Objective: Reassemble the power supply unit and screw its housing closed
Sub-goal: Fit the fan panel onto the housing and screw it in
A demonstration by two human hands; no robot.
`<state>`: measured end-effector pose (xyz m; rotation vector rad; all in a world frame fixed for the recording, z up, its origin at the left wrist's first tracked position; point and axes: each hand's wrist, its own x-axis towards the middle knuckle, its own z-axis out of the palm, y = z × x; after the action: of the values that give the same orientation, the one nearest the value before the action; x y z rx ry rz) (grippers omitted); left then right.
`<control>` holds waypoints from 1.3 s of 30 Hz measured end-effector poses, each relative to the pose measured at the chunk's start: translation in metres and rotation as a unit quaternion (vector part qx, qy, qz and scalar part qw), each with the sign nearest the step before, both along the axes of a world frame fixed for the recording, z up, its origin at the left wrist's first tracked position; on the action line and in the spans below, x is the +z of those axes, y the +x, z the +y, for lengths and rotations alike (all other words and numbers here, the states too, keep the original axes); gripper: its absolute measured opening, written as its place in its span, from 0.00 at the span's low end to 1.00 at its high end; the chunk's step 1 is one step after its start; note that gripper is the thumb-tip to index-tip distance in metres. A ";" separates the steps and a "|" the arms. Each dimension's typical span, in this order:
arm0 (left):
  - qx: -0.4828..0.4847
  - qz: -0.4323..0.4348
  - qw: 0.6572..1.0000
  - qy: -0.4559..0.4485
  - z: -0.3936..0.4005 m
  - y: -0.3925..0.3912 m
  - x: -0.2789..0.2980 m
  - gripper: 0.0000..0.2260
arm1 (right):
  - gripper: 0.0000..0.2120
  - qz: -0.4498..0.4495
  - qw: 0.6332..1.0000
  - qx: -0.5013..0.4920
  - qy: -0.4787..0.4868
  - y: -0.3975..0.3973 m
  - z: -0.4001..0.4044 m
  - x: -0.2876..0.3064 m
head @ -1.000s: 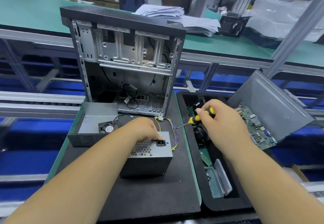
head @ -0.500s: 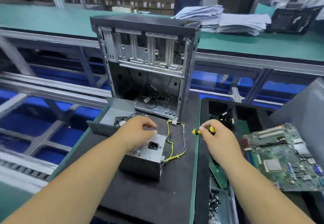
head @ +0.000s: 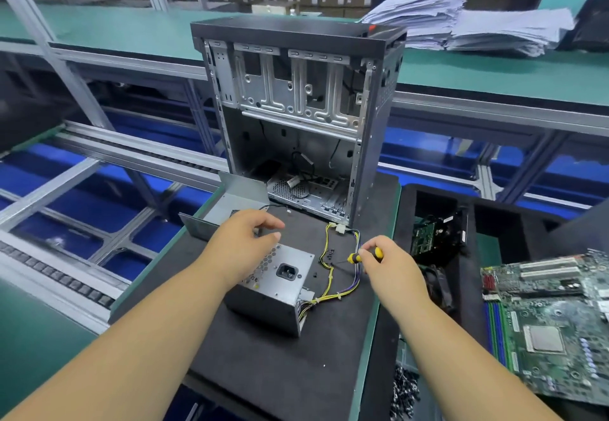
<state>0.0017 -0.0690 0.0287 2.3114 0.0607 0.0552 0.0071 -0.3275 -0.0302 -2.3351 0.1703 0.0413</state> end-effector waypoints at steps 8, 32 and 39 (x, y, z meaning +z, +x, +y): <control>0.015 -0.004 1.000 -0.016 -0.006 0.001 0.001 0.09 | 0.04 -0.003 1.000 0.013 -0.004 0.004 -0.004 -0.003; 0.023 0.009 0.997 -0.074 -0.014 0.002 0.007 0.07 | 0.05 -0.033 0.998 0.026 -0.037 0.004 -0.019 0.025; 0.035 0.026 0.988 -0.149 -0.025 0.003 0.014 0.09 | 0.05 -0.113 0.982 -0.007 0.154 -0.003 -0.028 0.074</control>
<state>0.0043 -0.0938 0.0425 2.0103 0.1648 0.0207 0.0043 -0.3555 0.0435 -2.0104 0.0616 -0.1911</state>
